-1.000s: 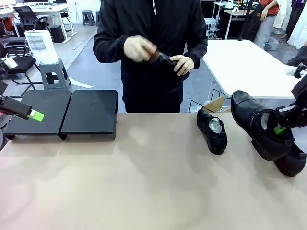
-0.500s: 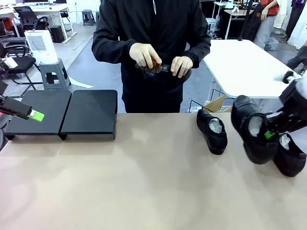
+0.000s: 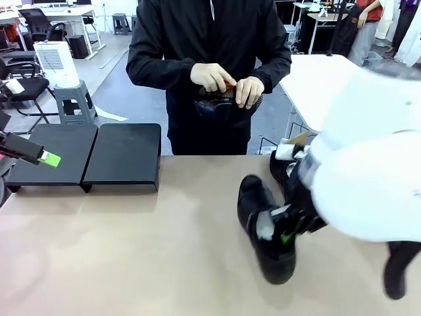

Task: Organize the shoes by placing them on the stand.
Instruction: Pick up one Shoe and place it in the middle of the table.

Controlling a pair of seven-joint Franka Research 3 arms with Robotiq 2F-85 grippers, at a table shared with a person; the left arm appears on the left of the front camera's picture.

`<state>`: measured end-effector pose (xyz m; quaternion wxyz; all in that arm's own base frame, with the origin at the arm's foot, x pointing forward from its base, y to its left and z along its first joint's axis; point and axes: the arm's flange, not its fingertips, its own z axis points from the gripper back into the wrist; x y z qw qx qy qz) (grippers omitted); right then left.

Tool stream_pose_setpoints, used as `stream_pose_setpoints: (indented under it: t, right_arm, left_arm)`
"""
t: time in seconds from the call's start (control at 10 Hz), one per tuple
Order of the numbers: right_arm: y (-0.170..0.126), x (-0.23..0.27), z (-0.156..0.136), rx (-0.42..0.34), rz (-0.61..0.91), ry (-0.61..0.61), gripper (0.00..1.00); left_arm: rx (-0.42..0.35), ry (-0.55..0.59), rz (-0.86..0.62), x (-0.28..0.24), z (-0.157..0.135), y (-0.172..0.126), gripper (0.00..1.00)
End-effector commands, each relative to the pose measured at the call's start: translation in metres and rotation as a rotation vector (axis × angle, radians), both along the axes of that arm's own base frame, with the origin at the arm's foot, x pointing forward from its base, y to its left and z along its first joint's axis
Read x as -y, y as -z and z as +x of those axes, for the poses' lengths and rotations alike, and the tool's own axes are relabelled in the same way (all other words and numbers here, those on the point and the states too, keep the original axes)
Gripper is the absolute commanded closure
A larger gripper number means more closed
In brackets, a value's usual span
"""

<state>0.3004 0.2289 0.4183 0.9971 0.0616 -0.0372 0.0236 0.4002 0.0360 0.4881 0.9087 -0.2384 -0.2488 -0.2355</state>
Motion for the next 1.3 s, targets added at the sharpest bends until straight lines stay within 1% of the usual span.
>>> stream_pose_setpoints:
  t: [0.0,0.2,0.3,0.4,0.5,0.7,0.9,1.0,1.2]
  right_arm:
    - [0.050,-0.012,0.007,-0.059,0.082,0.022,1.00]
    - [0.073,-0.024,0.013,-0.046,0.151,0.060,1.00]
    - [0.081,-0.027,0.014,-0.073,0.157,0.062,1.00]
    - [0.089,-0.030,0.013,-0.097,0.138,0.027,1.00]
    - [0.092,-0.028,0.014,-0.104,0.131,0.030,0.92]
    - [0.094,-0.020,0.014,-0.113,0.127,0.023,0.53]
    - [0.089,-0.013,0.012,-0.107,0.136,0.015,0.14]
    - [0.082,-0.011,0.007,-0.103,0.141,0.009,0.00]
    - [0.070,-0.008,-0.003,-0.087,0.153,-0.020,0.00]
  left_arm:
    - [0.014,0.014,-0.020,-0.001,0.001,0.000,0.00]
    - [0.014,0.014,-0.020,-0.001,0.001,0.000,0.00]
    - [0.014,0.014,-0.020,-0.001,0.001,0.000,0.00]
    - [0.014,0.014,-0.020,-0.001,0.001,0.000,0.00]
    - [0.014,0.014,-0.020,-0.001,0.001,0.000,0.00]
    - [0.014,0.014,-0.020,-0.001,0.001,0.000,0.00]
    - [0.014,0.014,-0.020,-0.001,0.001,0.000,0.00]
    - [0.014,0.014,-0.020,-0.001,0.001,0.000,0.00]
    - [0.014,0.014,-0.020,-0.001,0.001,0.000,0.00]
